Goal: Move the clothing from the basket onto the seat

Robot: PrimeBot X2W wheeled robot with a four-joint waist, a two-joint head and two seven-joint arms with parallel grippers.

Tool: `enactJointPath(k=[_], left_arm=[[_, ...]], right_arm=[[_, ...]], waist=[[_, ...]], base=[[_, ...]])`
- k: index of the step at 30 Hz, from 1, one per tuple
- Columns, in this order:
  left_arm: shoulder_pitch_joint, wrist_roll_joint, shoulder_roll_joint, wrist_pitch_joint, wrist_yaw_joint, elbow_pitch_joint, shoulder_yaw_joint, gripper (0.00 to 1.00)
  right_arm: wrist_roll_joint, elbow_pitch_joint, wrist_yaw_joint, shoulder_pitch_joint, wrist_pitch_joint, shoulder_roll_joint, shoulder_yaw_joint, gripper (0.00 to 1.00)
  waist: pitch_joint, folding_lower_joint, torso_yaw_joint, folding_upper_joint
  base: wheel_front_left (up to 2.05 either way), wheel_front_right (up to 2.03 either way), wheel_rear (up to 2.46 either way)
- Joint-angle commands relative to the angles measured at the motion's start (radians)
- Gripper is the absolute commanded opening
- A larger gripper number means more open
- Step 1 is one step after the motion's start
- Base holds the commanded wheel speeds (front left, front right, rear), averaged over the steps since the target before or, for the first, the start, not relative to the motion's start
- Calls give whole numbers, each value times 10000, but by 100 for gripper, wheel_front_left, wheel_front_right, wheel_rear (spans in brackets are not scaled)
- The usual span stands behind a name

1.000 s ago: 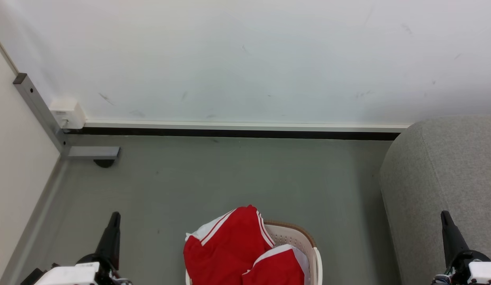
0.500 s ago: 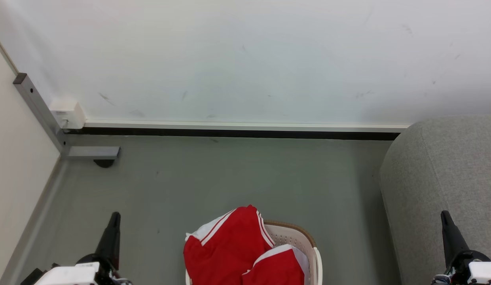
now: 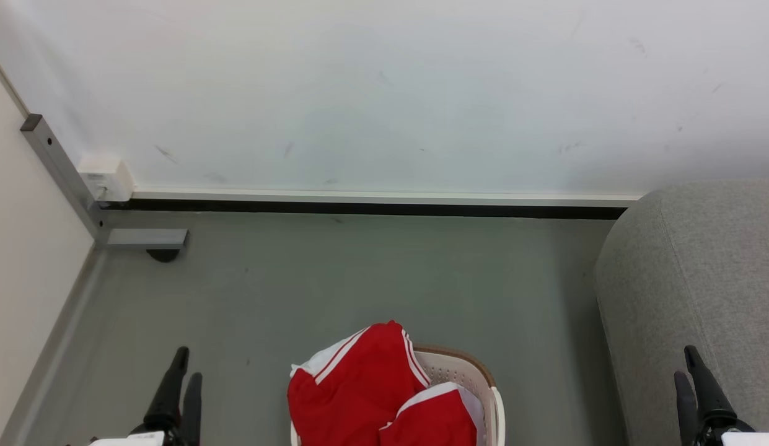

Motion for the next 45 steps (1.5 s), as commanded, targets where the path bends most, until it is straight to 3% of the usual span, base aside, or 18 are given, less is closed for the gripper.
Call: enactJointPath(k=[1,8,16,45], left_arm=[[-70,29,23,-79,-15,-106,-57,100],[-52,249,34,-438,-22,-187,-311,100],[-112,1070,46,-812,44,-195,-447,100],[-171,6667,85,-1923,1126,-1234,-1568,100]], right_arm=[[-35,-95,0,-61,-75,-36,20,100],[-552,-100,-1,-33,-435,-54,142,100],[-2132,-295,-3,-36,-810,-74,239,100],[-8580,-1069,-7,200,-1923,-352,844,100]], waist=[[1,0,2,0],[6,0,7,0],[15,0,5,0],[46,0,10,0]], base=[[0,0,0],[0,0,0],[0,0,0],[0,0,0]])
